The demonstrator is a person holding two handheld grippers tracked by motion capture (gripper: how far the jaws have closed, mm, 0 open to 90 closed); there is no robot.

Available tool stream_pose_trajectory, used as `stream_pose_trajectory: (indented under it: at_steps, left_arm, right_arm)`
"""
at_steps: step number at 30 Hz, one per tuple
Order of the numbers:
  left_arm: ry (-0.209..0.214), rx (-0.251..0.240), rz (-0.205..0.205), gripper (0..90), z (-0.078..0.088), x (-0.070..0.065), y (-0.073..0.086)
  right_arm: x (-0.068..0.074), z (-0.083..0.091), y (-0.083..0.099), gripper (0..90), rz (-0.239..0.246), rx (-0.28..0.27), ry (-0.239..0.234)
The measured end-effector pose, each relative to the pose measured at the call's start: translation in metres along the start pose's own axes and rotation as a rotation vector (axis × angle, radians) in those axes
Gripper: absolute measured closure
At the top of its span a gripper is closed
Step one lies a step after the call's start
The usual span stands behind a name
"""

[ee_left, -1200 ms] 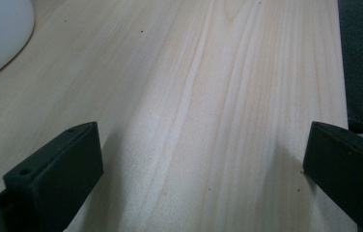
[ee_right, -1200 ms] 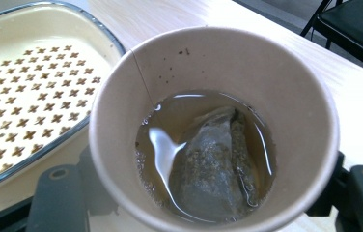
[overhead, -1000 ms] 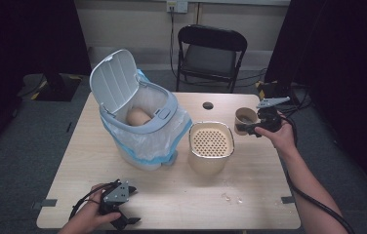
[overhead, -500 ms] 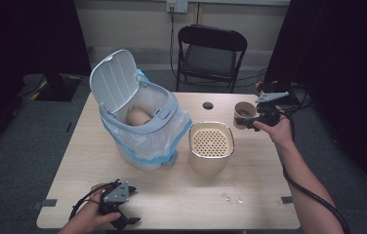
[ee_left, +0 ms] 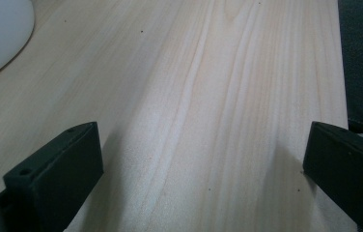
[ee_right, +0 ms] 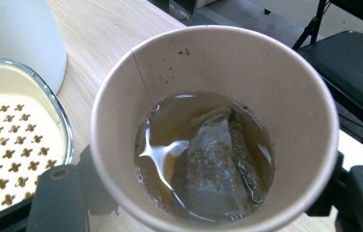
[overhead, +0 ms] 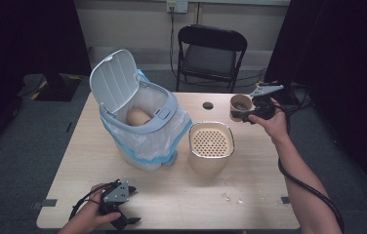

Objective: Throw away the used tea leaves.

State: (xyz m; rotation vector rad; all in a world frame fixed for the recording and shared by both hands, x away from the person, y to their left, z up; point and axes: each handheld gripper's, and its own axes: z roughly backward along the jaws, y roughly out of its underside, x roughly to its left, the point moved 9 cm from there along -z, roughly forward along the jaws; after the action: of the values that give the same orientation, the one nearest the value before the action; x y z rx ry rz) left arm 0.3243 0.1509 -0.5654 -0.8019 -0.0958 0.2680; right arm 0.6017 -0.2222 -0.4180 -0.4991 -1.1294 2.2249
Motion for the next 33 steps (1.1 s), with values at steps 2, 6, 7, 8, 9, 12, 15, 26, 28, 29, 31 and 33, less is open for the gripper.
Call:
stream_pose_trajectory:
  at_steps: [2, 6, 7, 8, 9, 12, 15, 26, 28, 29, 31, 33]
  left_arm:
    - [0.0, -0.001, 0.001, 0.0, 0.0, 0.0, 0.0]
    - [0.0, 0.0, 0.001, 0.0, 0.0, 0.0, 0.0]
    - [0.0, -0.001, 0.001, 0.0, 0.0, 0.0, 0.0]
    - [0.0, -0.001, 0.001, 0.0, 0.0, 0.0, 0.0]
    - [0.0, -0.001, 0.001, 0.0, 0.0, 0.0, 0.0]
    - [0.0, 0.0, 0.001, 0.0, 0.0, 0.0, 0.0]
    - [0.0, -0.001, 0.0, 0.0, 0.0, 0.0, 0.0]
    - [0.001, -0.001, 0.001, 0.0, 0.0, 0.0, 0.0]
    - [0.0, -0.001, 0.001, 0.0, 0.0, 0.0, 0.0]
    - [0.0, -0.001, 0.001, 0.0, 0.0, 0.0, 0.0]
    - [0.001, -0.002, 0.002, 0.0, 0.0, 0.0, 0.0]
    - [0.001, -0.002, 0.001, 0.0, 0.0, 0.0, 0.0]
  right_arm:
    - [0.001, -0.001, -0.003, 27.7, 0.005, -0.004, 0.001]
    - [0.003, -0.002, -0.008, 27.8, 0.03, -0.01, 0.014]
    - [0.004, -0.002, -0.009, 27.8, 0.04, -0.014, 0.016]
    - [0.005, -0.002, -0.01, 27.9, 0.054, -0.018, 0.024]
    - [0.005, -0.002, -0.01, 27.9, 0.054, -0.018, 0.024]
    - [0.009, -0.001, -0.014, 28.0, 0.11, -0.019, 0.054]
    - [0.015, 0.001, -0.019, 28.0, 0.125, -0.042, 0.052]
    - [0.023, 0.006, -0.028, 28.4, 0.254, -0.051, 0.123]
    - [0.025, 0.009, -0.031, 28.5, 0.309, -0.06, 0.16]
    - [0.025, 0.009, -0.031, 28.5, 0.309, -0.06, 0.16]
    - [0.029, 0.01, -0.033, 28.6, 0.357, -0.057, 0.174]
    - [0.032, 0.011, -0.033, 28.7, 0.376, -0.052, 0.175]
